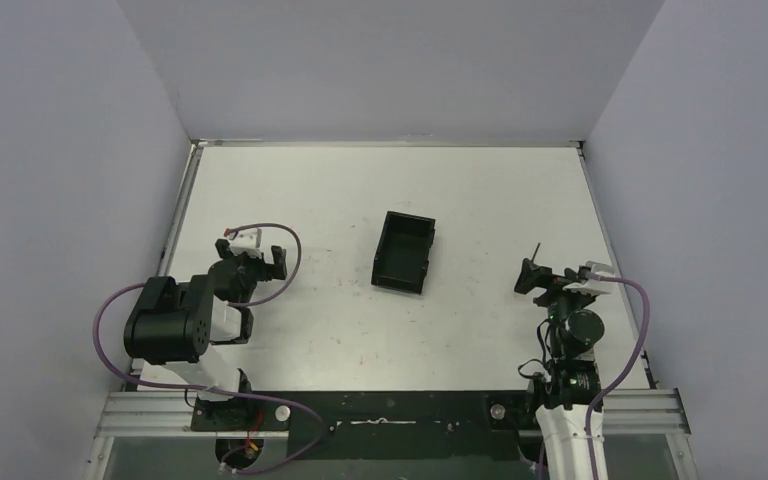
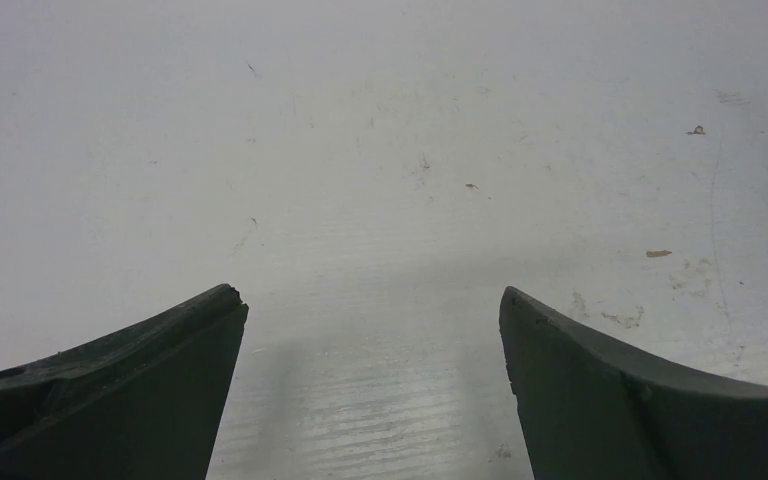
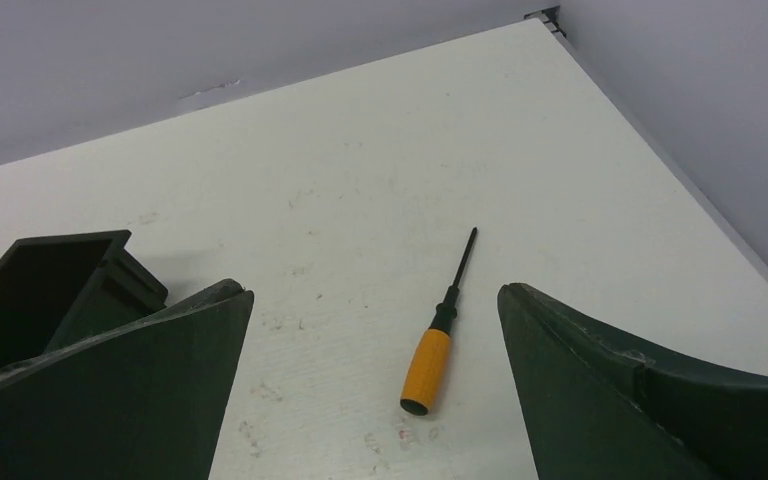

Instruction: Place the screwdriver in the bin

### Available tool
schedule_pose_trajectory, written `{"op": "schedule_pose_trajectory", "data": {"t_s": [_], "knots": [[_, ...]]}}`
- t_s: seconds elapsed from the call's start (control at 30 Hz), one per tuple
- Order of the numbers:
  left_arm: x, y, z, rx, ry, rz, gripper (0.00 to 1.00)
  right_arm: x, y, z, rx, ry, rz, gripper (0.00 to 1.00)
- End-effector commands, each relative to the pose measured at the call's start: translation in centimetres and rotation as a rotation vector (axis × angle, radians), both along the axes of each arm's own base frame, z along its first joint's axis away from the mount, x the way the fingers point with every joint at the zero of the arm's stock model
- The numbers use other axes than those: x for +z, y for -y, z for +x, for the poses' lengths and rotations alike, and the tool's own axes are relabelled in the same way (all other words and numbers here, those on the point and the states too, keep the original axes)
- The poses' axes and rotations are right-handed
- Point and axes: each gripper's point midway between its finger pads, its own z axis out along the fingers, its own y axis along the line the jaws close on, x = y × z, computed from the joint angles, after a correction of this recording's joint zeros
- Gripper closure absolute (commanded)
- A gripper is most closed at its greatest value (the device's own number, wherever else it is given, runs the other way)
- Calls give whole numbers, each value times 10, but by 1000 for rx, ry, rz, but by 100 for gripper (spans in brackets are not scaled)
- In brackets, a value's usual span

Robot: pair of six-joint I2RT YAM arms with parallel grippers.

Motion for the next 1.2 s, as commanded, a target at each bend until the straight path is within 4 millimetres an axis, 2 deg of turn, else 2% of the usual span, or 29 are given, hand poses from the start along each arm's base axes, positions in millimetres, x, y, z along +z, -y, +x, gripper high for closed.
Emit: {"op": "schedule_pose_trajectory", "data": {"t_s": [0.0,0.13,0.33,0.43,0.47,0.5,0.57,0.6,0.67,0.8,0.97,1.03,1.17], "knots": [[19,0,7,-2,67,-1,3,32,2,3,-8,76,-2,0],[18,0,7,-2,66,0,3,53,3,4,-15,132,5,0],[18,0,7,-2,65,0,3,101,5,17,-27,183,29,0],[18,0,7,-2,65,0,3,100,10,39,-44,44,17,0],[18,0,7,-2,66,-1,3,95,17,46,-82,-27,24,0],[18,0,7,-1,65,0,3,93,35,52,-190,-116,55,0],[18,0,7,-2,65,0,3,68,55,61,-315,-335,64,0],[18,0,7,-2,66,-1,3,58,57,69,-328,-424,47,0],[18,0,7,-3,65,0,3,38,58,82,-322,-544,30,0],[18,0,7,-2,66,0,3,-1,49,102,-260,-654,44,0],[18,0,7,-3,64,0,3,-62,40,110,-212,-800,62,0],[19,0,7,-2,67,0,3,-92,35,109,-178,-882,66,0],[18,0,7,-2,64,0,3,-130,28,104,-135,-973,73,0]]}}
